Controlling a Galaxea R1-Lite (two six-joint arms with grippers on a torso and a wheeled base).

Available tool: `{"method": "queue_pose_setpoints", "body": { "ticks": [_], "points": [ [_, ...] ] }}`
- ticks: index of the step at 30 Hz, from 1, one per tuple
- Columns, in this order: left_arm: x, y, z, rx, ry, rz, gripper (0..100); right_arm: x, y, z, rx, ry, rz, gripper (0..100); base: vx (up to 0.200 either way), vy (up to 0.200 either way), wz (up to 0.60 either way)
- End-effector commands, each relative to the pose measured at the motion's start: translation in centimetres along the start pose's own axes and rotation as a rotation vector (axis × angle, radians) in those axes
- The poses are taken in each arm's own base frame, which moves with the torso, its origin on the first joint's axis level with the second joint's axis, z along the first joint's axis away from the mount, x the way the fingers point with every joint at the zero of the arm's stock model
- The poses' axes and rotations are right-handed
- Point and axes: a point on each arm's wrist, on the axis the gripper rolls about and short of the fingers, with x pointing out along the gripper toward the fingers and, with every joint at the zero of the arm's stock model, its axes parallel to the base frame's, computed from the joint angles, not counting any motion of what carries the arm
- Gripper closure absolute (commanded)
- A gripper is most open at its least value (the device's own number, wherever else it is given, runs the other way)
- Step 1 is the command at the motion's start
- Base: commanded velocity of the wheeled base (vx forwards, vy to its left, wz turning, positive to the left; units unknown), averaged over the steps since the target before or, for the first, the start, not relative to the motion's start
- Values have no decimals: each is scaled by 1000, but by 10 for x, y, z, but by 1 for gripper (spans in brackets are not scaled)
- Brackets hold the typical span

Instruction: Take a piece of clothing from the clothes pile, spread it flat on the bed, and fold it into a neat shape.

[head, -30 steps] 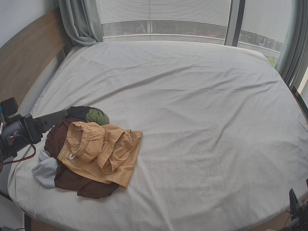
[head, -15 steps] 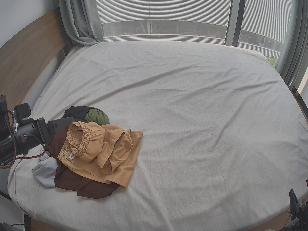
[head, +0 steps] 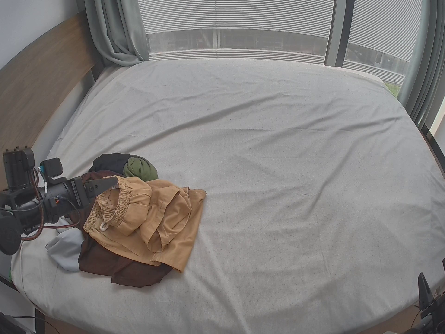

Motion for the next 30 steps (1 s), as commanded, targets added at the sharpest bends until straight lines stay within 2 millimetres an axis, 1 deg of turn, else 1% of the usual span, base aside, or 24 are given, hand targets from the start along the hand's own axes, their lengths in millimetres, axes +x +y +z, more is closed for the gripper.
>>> {"method": "queue_pose_setpoints", "body": {
  "ticks": [1, 9, 15, 21, 30],
  "points": [
    [16, 16, -13, -37, 61, 24, 0, 1, 0, -5, 0, 7, -1, 0, 0, 0, 0],
    [34, 30, -22, -55, 88, 13, 0, 1, 0, -5, 0, 7, -1, 0, 0, 0, 0],
    [50, 41, -33, -74, 125, 24, 0, 1, 0, -5, 1, 7, -1, 0, 0, 0, 0],
    [65, 50, -40, -84, 103, 21, 0, 1, 0, -5, 3, 7, -3, 0, 0, 0, 0],
    [82, 61, -49, -116, 85, 20, 0, 1, 0, -5, 3, 7, -3, 0, 0, 0, 0]
  ]
}}
